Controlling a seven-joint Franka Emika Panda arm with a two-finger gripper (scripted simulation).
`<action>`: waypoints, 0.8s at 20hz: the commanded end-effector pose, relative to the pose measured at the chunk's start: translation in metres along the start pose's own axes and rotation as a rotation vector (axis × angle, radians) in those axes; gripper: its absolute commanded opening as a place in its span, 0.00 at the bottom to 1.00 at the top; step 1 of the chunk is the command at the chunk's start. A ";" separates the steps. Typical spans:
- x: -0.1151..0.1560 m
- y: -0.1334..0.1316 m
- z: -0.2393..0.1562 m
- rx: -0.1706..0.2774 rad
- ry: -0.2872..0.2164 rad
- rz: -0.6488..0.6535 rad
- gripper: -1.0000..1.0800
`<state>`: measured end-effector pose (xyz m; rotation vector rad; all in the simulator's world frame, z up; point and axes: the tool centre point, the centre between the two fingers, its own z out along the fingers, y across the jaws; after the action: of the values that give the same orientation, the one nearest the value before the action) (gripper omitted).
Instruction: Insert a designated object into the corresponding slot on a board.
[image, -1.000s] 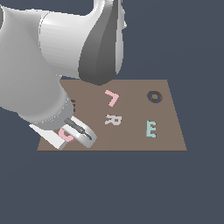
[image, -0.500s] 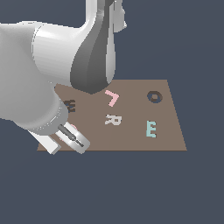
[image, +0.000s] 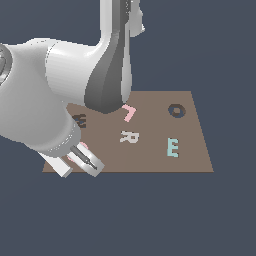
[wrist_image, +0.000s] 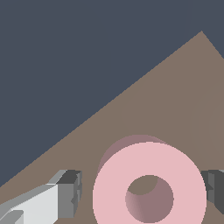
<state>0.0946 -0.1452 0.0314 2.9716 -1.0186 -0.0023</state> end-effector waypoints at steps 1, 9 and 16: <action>0.000 0.000 0.001 0.001 0.001 0.000 0.00; 0.000 0.000 0.001 0.001 0.001 0.000 0.00; 0.001 -0.003 0.001 0.001 0.002 -0.015 0.00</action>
<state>0.0964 -0.1443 0.0308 2.9762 -1.0068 0.0008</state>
